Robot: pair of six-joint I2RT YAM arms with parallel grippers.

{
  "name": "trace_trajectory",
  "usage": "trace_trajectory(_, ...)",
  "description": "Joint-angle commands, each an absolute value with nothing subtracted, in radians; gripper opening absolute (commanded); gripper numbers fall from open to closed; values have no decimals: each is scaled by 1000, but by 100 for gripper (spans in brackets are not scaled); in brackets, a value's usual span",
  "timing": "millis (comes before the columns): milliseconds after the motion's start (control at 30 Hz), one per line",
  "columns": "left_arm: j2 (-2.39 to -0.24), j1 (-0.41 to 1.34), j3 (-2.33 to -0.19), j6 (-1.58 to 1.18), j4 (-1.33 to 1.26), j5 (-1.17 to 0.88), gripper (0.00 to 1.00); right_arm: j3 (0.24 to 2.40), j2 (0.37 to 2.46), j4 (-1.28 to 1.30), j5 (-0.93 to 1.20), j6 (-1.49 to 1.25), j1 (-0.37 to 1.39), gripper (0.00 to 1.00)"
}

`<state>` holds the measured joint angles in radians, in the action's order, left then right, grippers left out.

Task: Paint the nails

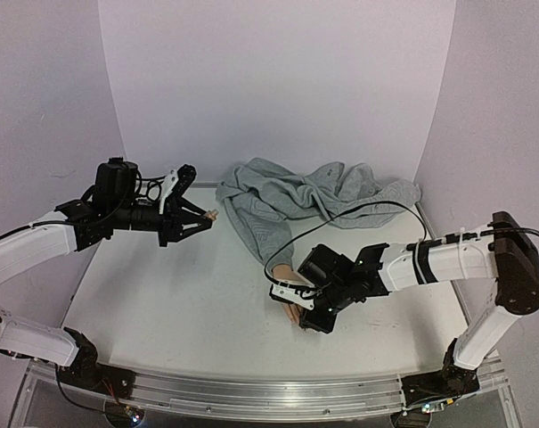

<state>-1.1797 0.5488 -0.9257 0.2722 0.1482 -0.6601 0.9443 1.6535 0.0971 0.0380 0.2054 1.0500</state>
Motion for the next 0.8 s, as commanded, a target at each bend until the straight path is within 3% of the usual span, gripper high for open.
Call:
trace_trajectory(0,-1177,543,-949,272,110,-678,0,968,1669,139,41,206,1055,0)
trace_trajectory(767,-1175,543,-948,273,112,-678,0,973,1670,164,78,200,1055,0)
